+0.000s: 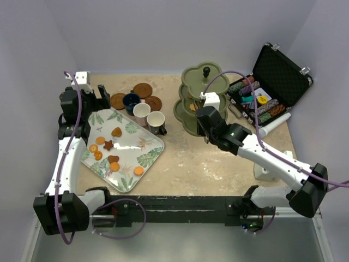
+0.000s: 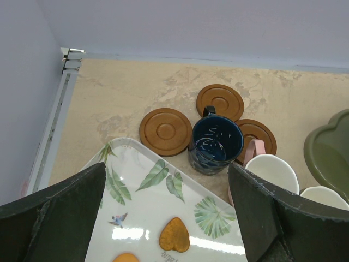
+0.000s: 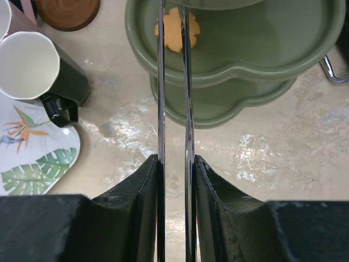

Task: Serve the afternoon tea
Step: Place the desert on the desert table.

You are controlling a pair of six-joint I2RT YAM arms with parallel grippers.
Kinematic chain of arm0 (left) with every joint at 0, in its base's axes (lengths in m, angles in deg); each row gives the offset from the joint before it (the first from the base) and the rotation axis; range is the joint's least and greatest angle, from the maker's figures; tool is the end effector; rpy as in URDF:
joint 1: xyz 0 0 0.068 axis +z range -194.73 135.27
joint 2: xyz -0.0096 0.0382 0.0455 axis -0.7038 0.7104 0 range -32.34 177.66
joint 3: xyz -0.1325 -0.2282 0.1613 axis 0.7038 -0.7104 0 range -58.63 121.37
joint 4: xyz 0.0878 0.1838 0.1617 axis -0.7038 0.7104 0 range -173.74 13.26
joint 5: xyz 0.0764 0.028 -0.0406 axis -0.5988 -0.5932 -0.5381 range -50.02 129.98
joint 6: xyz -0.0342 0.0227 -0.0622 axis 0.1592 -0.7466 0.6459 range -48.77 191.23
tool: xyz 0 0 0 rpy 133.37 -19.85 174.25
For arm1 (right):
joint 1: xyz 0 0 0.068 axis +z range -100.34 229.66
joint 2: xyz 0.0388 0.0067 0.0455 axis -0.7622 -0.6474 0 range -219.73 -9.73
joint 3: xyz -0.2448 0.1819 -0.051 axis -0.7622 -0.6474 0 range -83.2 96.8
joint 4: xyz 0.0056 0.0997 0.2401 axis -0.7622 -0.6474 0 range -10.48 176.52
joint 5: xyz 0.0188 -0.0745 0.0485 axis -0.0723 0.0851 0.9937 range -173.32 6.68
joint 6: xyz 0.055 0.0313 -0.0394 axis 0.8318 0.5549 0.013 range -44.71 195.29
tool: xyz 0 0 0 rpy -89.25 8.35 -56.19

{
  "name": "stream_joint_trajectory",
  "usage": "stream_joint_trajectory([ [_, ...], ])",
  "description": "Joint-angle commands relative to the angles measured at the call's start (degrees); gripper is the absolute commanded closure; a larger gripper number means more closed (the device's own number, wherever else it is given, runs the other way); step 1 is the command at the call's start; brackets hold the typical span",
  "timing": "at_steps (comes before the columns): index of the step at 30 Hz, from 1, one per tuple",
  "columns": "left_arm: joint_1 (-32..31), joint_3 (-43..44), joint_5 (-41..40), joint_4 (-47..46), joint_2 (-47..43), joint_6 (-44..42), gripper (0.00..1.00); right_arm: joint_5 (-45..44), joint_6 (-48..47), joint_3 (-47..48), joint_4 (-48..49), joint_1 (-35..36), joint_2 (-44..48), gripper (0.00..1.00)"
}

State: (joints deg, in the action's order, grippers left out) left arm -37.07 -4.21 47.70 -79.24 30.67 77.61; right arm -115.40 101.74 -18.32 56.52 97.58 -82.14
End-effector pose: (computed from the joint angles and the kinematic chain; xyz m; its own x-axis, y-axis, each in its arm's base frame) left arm 0.2643 0.0270 0.3744 -0.2227 -0.1410 -0.9646 -0.0273 0.9900 -0.1385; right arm 0.2115 0.1847 0.3511 -0.5200 -0.0125 -0.8541 -0.1285 0.9897 0.0638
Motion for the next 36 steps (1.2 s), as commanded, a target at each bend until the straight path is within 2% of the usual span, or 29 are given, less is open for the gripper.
stream_joint_trajectory([
  [1, -0.5, -0.2, 0.5, -1.1, -0.2, -0.5, 0.02, -1.9, 1.2, -0.1, -1.2, -1.0, 3.4, 0.75],
  [17, -0.8, -0.1, 0.8, -1.2, -0.4, -0.4, 0.01, -2.8, 2.4, 0.5, -3.7, -2.3, 5.0, 0.73],
  [29, -1.1, -0.1, 0.9, -1.2, -0.5, -0.3, 0.02, -3.9, 3.2, 0.9, -4.9, -3.2, 2.4, 0.7],
  [36, -1.0, -0.1, 0.9, -1.2, -0.5, -0.3, 0.01, -4.6, 3.6, 0.9, -5.2, -3.2, 2.6, 0.62],
])
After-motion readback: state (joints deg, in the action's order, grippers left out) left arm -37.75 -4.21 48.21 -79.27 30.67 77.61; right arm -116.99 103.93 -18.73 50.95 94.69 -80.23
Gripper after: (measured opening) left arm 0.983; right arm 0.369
